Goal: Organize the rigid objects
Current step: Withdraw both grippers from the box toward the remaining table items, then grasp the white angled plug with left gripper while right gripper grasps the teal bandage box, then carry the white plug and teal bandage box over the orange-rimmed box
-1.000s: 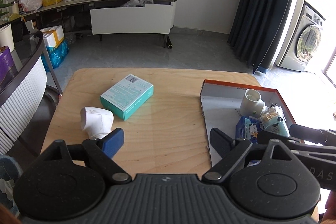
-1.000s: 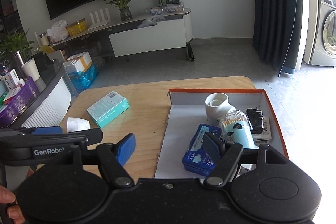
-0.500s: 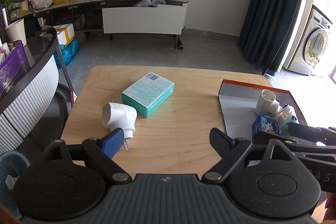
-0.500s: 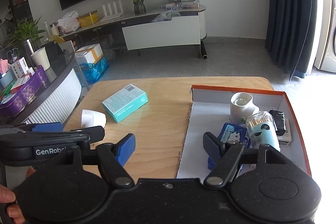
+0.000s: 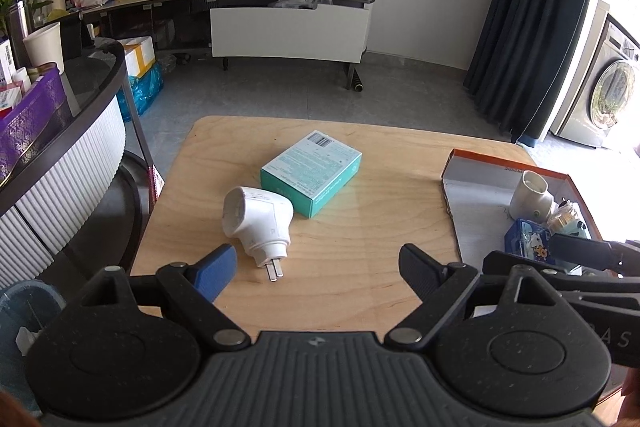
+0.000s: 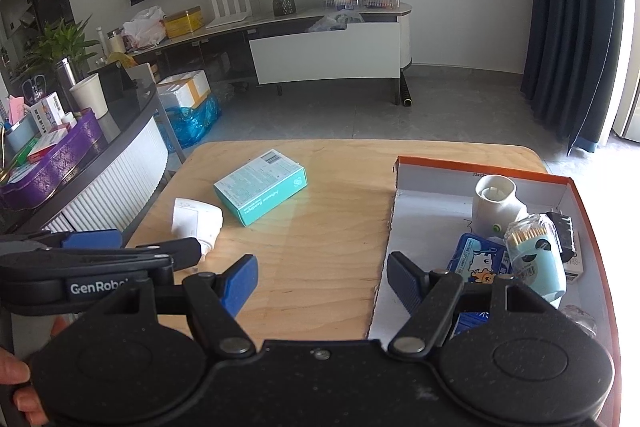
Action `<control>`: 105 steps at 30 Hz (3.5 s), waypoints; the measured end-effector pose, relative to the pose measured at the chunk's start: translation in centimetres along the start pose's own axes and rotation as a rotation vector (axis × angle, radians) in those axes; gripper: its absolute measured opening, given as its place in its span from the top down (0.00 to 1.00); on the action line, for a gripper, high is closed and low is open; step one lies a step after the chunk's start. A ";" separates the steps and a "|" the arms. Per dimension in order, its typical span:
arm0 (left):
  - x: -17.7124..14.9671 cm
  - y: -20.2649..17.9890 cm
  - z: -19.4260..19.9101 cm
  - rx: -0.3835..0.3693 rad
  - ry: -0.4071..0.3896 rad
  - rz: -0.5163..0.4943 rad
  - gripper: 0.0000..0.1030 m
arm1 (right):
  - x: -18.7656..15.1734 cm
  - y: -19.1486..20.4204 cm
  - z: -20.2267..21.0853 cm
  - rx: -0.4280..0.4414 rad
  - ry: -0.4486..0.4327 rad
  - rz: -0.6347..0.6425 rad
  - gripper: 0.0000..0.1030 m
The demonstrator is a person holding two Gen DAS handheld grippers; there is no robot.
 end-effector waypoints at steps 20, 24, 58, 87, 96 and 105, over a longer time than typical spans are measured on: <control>-0.5 3.5 -3.0 0.010 0.036 0.042 0.13 | 0.1 2.5 -4.4 0.049 0.056 0.025 0.18; -0.3 4.0 -3.7 0.020 0.041 0.043 0.13 | 0.3 2.7 -5.4 0.064 0.062 0.026 0.17; 1.2 4.8 -10.0 0.129 0.006 0.034 0.36 | 4.2 1.6 -11.1 0.084 0.084 0.028 0.14; -0.5 8.2 -4.8 0.079 -0.027 0.183 0.36 | 8.4 6.7 -18.2 -0.036 0.255 -0.151 0.18; -0.9 5.3 -1.5 0.030 -0.072 0.141 0.36 | 3.5 3.5 -6.9 -0.005 0.089 -0.066 0.18; -2.0 0.2 2.4 -0.032 -0.114 0.064 0.36 | -0.1 1.8 1.2 -0.064 -0.024 -0.051 0.18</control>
Point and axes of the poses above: each gripper's, at about its wrist camera, not at the fingertips, and z roughly against the way its jaws point, y to its left, x to its top, the point moved 2 cm from there along -z, roughly the way its jaws point, and after that the axes turned 8 degrees about y, right-handed, at the moved point
